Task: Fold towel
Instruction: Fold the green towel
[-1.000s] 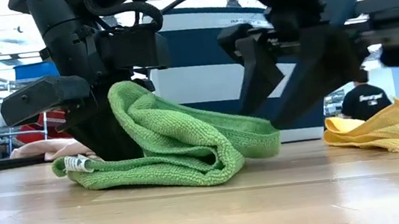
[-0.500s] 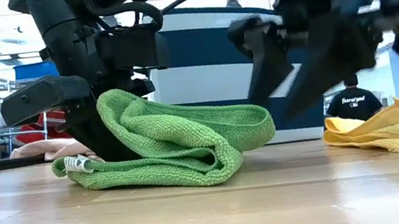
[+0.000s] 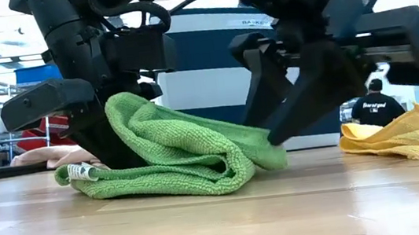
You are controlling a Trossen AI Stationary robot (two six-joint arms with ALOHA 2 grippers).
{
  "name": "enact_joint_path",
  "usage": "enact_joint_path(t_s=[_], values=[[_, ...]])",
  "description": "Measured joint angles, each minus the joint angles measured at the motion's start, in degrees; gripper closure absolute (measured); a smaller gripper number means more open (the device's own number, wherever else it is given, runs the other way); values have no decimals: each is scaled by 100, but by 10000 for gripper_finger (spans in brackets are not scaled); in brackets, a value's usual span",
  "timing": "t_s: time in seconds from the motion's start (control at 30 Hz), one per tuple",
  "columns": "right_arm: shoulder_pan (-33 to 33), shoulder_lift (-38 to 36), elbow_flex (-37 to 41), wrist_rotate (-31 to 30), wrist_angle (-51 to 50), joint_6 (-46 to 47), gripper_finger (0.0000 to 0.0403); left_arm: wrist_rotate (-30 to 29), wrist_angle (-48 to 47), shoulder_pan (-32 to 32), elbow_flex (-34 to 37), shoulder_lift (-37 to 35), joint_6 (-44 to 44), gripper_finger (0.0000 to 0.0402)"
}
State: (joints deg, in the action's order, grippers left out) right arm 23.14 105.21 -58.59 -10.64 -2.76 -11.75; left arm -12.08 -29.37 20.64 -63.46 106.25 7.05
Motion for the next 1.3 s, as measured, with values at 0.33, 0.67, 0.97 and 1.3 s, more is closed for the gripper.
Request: enact_joint_path(t_s=[0.33, 0.67, 0.97, 1.3], values=[[-49, 13, 0, -104, -53, -161, 343, -72, -663, 16, 9, -687, 20, 262], [-21, 13, 0, -129, -40, -380, 401, -379, -1305, -75, -4, -747, 6, 262], [-58, -144, 0, -534, 56, -708, 403, -308, -1124, -402, 289, -749, -11, 262], [-435, -387, -2, -743, 334, -1417, 403, -18, -83, -501, 837, -749, -12, 262]])
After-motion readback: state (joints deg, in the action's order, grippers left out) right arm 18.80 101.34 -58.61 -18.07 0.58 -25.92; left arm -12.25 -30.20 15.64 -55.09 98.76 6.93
